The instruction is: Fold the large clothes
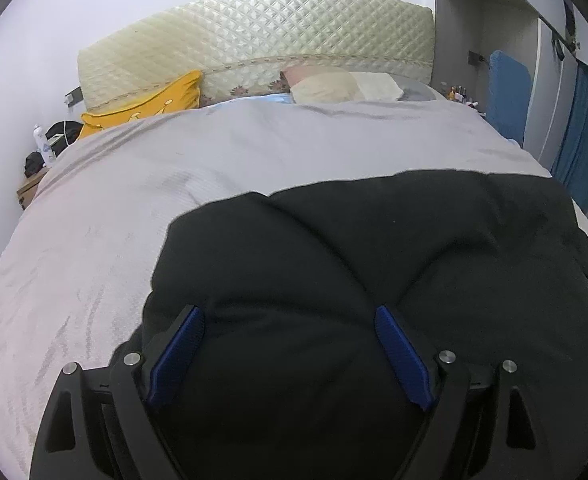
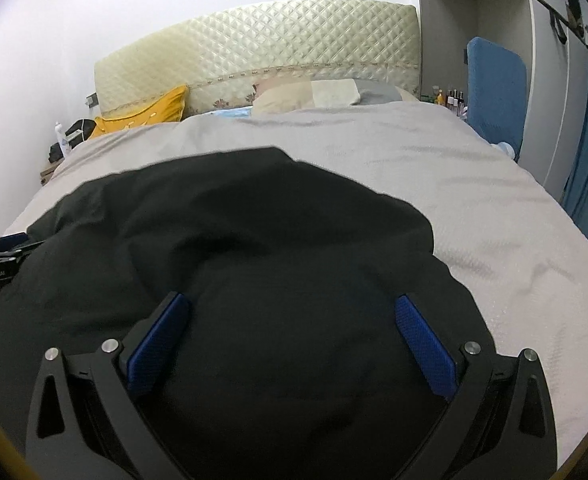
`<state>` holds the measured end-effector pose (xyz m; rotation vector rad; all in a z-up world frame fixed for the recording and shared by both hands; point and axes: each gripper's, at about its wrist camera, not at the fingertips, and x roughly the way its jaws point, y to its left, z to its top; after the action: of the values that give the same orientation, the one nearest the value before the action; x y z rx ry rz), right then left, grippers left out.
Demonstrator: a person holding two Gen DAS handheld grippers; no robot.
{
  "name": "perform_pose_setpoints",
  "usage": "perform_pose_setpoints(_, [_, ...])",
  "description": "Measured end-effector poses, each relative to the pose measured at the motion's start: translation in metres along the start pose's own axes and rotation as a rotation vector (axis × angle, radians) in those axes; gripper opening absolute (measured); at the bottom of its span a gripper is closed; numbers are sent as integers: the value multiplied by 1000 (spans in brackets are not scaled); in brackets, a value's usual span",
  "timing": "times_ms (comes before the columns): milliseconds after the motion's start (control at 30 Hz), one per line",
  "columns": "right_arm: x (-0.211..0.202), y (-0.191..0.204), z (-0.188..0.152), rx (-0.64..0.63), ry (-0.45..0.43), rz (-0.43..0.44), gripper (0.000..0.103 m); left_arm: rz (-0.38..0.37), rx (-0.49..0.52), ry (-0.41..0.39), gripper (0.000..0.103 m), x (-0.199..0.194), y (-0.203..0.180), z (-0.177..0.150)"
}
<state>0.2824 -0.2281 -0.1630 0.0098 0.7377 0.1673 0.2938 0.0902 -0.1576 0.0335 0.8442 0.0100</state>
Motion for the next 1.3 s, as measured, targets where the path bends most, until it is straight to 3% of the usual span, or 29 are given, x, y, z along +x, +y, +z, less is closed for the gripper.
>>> perform_pose_setpoints(133, [2, -2, -3, 12, 1, 10, 103, -7, -12, -2, 89, 2, 1, -3])
perform_pose_setpoints(300, [-6, -1, 3, 22, 20, -12, 103, 40, -8, -16, 89, -6, -4, -1])
perform_pose_setpoints(433, [-35, -4, 17, 68, -41, -15, 103, 44, -23, -48, 89, -32, -6, 10])
perform_pose_setpoints(700, [-125, 16, 59, 53, -222, -9, 103, 26, -60, -212, 90, -139, -26, 40])
perform_pose_setpoints(867, [-185, 37, 75, 39, -315, -4, 103, 5, -28, -281, 95, -202, -46, 47])
perform_pose_setpoints(1167, [-289, 78, 75, 5, -435, 50, 103, -39, 27, -360, 95, -299, -71, 25])
perform_pose_setpoints(1300, [-323, 94, 64, -1, -462, 83, 103, -82, 26, -396, 102, -340, -78, 7])
